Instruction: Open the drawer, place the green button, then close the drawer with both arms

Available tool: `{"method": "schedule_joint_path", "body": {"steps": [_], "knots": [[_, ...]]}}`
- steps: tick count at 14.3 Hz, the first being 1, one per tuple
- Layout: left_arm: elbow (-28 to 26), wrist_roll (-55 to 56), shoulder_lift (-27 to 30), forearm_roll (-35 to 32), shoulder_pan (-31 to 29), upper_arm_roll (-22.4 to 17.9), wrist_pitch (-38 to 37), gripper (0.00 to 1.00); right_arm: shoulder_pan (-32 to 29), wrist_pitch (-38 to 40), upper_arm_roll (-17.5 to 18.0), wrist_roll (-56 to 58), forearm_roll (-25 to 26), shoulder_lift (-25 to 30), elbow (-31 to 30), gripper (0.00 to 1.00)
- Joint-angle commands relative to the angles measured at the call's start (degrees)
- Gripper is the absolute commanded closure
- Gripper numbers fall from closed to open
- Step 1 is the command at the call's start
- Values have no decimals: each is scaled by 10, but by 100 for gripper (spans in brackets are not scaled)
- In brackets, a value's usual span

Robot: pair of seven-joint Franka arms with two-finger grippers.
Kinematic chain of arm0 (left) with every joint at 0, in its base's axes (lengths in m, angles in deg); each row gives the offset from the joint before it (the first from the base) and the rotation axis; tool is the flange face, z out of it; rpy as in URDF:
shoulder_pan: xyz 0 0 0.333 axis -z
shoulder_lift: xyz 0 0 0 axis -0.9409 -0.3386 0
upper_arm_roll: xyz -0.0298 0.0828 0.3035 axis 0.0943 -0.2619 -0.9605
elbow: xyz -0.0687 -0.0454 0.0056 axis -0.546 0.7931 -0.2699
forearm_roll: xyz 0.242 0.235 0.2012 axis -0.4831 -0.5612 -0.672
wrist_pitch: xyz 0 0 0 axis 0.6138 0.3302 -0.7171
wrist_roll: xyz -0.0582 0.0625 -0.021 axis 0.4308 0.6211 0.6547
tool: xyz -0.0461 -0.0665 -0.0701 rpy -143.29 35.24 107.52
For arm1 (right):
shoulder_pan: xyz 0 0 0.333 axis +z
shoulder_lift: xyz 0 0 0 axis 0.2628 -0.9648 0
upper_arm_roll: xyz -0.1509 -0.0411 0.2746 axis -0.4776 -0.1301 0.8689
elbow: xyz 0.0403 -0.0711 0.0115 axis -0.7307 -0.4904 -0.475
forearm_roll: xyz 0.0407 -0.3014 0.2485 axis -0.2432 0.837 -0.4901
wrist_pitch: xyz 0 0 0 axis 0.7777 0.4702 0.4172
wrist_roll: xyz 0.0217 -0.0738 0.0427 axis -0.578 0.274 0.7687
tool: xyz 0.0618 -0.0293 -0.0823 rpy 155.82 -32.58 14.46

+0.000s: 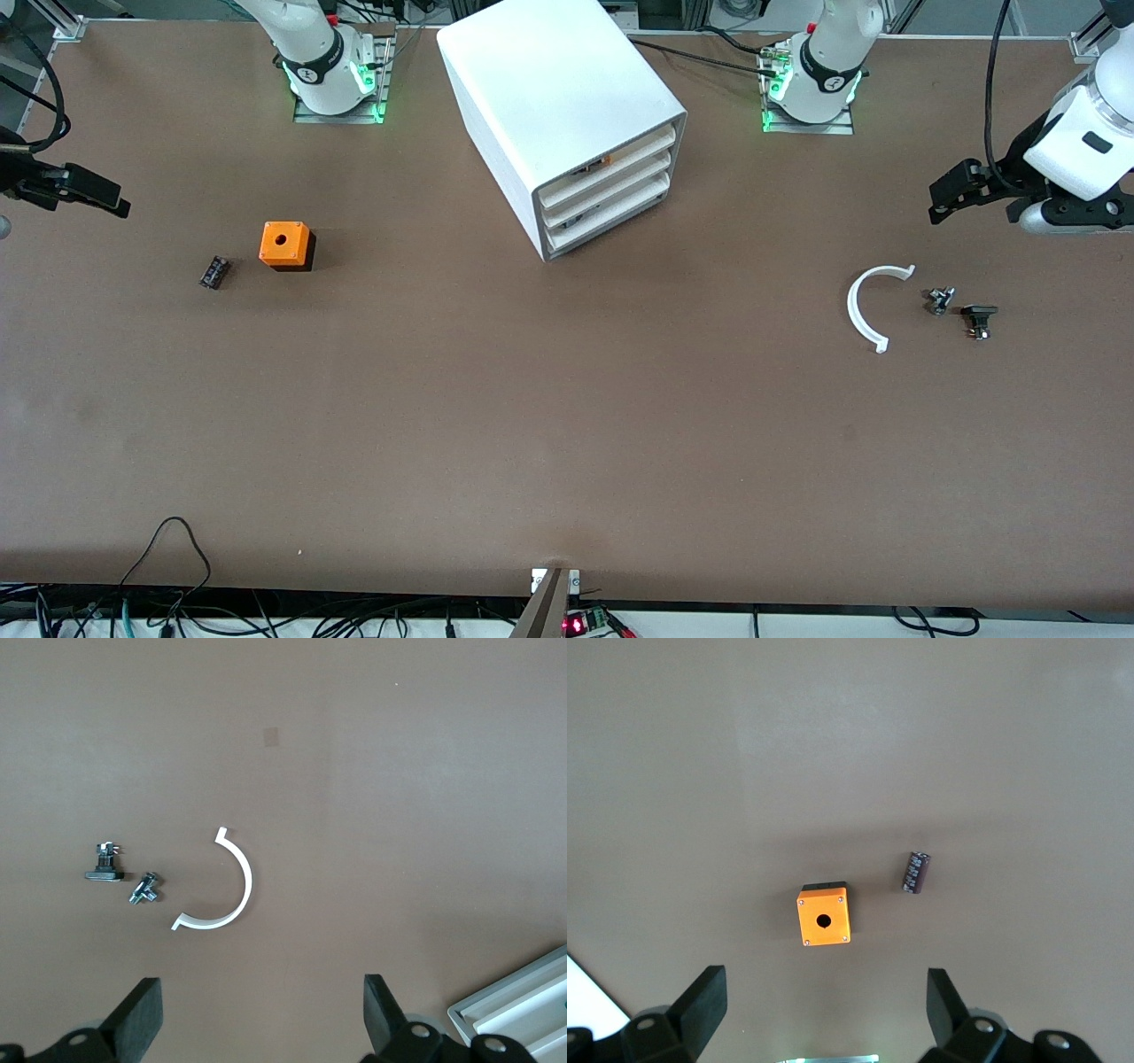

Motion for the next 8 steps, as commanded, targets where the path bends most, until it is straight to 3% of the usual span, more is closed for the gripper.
{"method": "schedule_joint_path", "body": {"steps": [1,8], "knots": [[16,-10,-3,9,2,5,-13,0,-1,-8,2,-1,-4,9,-7,0],[17,-8,-5,9,1,2,-13,0,0,-2,5,-1,-3,-1,-2,0]]}}
